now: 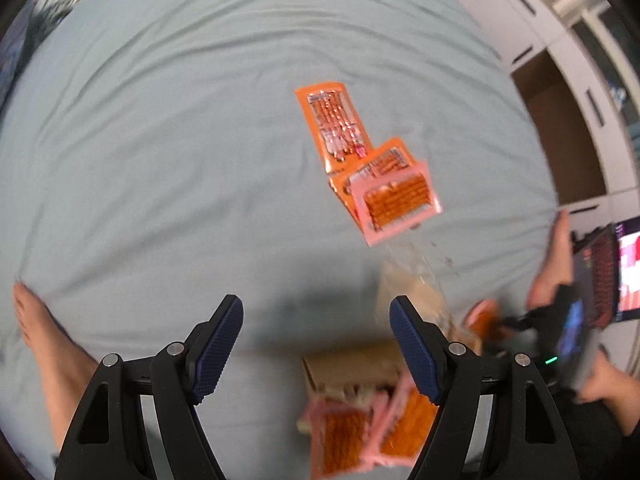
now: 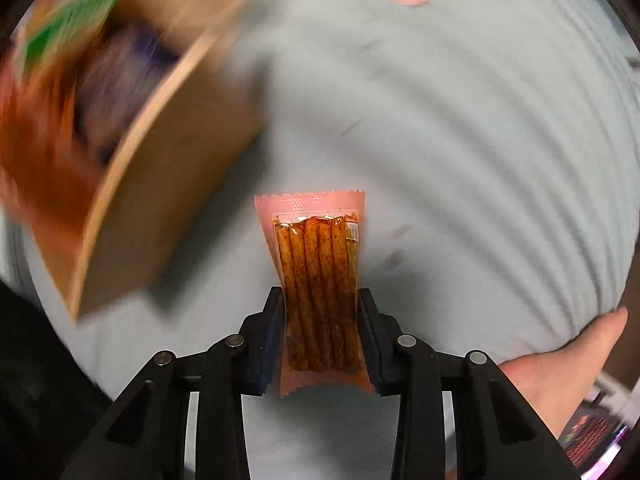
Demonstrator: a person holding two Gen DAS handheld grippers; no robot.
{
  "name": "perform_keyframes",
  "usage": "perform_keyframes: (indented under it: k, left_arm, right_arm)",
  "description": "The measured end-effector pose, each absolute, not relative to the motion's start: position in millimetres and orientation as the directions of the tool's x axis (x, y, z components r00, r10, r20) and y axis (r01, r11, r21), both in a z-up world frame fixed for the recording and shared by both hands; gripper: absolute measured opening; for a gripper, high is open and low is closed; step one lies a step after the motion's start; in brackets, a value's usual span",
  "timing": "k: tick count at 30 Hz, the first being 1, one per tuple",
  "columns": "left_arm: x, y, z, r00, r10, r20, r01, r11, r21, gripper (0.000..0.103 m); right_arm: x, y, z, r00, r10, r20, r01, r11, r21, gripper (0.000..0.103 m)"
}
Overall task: Organize snacks
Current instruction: 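Grasp a pink-edged pack with the right tool while left grasps an orange pack, then lower both held packs into the box and open both tools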
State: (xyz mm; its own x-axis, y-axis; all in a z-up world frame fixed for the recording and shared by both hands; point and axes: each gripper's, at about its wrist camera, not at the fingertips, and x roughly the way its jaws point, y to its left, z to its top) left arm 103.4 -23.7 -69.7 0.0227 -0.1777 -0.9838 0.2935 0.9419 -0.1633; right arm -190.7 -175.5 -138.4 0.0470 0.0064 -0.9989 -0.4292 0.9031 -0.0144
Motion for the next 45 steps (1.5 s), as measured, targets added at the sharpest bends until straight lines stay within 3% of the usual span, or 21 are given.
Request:
perform_keyframes:
  k: [4,10,14,20,22,24,25,26,34,39,45]
  left_arm:
    - [123,-74,-91,0.012,-0.091,-0.996,0.472,0.879,-0.075,0.076]
    - [139,-157,-106,0.01,-0.155,-0.988,0.722,0.685,-0.1,0.081]
    - [139,-189,-150,-0.029,-0.032,-0.999,0.806,0.591,-0.042,0.082]
    - [124,-208,-201,0.052,0.133,-0.99,0.876,0.469,0.109,0.082]
    - [124,-208,-200,0.066,0.125,-0.99,0.864,0.49,0.119,0.072]
    - [130,-204,-192,0.072,0.117,-0.991,0.833,0.539,0.124,0.04]
    - [135,-201,-188,0.052,0.101,-0.994,0.815,0.57,0.1,0.031]
    - [142,-195,-179,0.015,0.062,-0.998,0.784,0.619,0.051,0.004]
    - [139,-149,-92,0.076,-0.059,-0.995,0.714,0.7,0.013,0.005]
    - [100,-110,-10,0.002,-0.232,-0.973,0.658,0.732,-0.174,0.005]
    - [25,-77,-6,-0.161,-0.357,-0.92,0.524,0.759,-0.386,0.005]
  right_arm:
    - [-159,-204,-127,0.099,0.075,-0.992,-0.266,0.963,0.046,0.033]
    - [-122,-226,-90,0.222,0.239,-0.945,-0.088,0.971,0.224,0.033]
    - [-118,-234,-68,0.264,0.303,-0.915,-0.049,0.952,0.302,0.033]
    - [-107,-242,-74,0.275,0.349,-0.896,-0.022,0.934,0.357,0.033]
    - [-108,-237,-76,0.264,0.354,-0.897,-0.023,0.932,0.361,0.033]
    - [-111,-245,-73,0.257,0.359,-0.897,-0.019,0.93,0.366,0.033]
    - [-111,-243,-75,0.257,0.359,-0.897,-0.015,0.93,0.367,0.033]
    - [-110,-250,-67,0.259,0.358,-0.897,-0.013,0.93,0.368,0.033]
    - [-113,-263,-50,0.277,0.34,-0.899,0.013,0.934,0.357,0.033]
    - [-116,-259,-43,0.284,0.343,-0.895,0.018,0.932,0.363,0.033]
    - [-122,-246,-34,0.282,0.335,-0.899,-0.009,0.938,0.346,0.033]
